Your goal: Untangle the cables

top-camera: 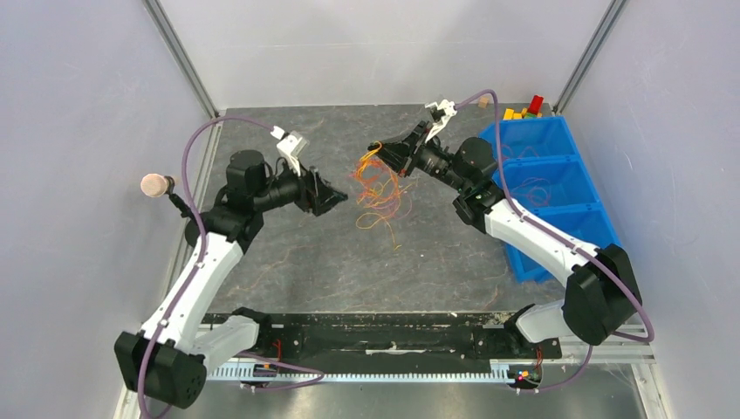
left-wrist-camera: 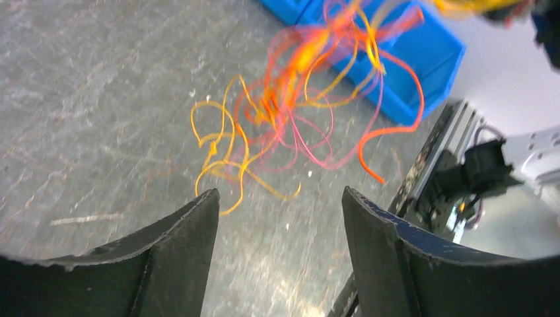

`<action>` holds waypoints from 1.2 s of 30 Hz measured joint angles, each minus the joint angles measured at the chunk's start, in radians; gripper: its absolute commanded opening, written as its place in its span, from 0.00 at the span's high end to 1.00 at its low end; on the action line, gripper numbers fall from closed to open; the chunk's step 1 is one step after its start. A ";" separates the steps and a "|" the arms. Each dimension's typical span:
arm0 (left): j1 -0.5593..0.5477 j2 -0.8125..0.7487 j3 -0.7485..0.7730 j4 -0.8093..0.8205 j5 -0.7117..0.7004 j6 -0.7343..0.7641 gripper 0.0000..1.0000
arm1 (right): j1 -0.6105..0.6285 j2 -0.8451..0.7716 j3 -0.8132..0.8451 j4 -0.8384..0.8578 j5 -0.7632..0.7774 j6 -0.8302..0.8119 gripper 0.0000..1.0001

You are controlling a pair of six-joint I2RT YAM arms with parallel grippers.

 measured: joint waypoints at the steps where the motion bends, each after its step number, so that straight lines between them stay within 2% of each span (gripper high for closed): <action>1: -0.002 0.020 0.002 0.050 -0.001 -0.038 0.24 | 0.000 0.000 0.003 0.000 -0.004 0.007 1.00; 6: -0.036 0.180 0.028 0.272 -0.057 -0.213 0.23 | 0.000 0.000 0.024 -0.004 -0.016 0.043 1.00; 7: -0.045 0.217 0.040 0.309 -0.072 -0.250 0.26 | 0.000 0.000 0.029 -0.003 -0.018 0.050 1.00; 9: -0.060 0.277 0.060 0.373 -0.082 -0.303 0.39 | 0.000 0.000 0.036 -0.004 -0.019 0.063 1.00; 12: -0.091 0.361 0.091 0.481 -0.061 -0.349 0.67 | 0.002 0.000 0.047 -0.008 -0.017 0.082 1.00; 14: -0.117 0.395 0.093 0.529 -0.035 -0.371 0.81 | 0.001 0.002 0.067 -0.016 -0.014 0.088 1.00; 17: -0.140 0.412 0.071 0.573 0.007 -0.380 0.94 | -0.003 0.014 0.135 -0.032 0.003 0.099 1.00; 19: -0.138 0.409 0.040 0.604 0.033 -0.381 0.98 | -0.014 0.023 0.182 -0.070 0.010 0.102 1.00; 25: -0.074 0.394 -0.060 0.672 0.034 -0.360 0.98 | -0.089 0.089 0.272 -0.233 0.023 0.145 1.00; 29: -0.050 0.414 -0.075 0.620 0.030 -0.296 0.92 | -0.132 0.109 0.304 -0.323 0.027 0.175 1.00; 36: -0.030 0.417 -0.085 0.497 0.010 -0.192 0.82 | -0.197 0.107 0.339 -0.292 0.032 0.222 1.00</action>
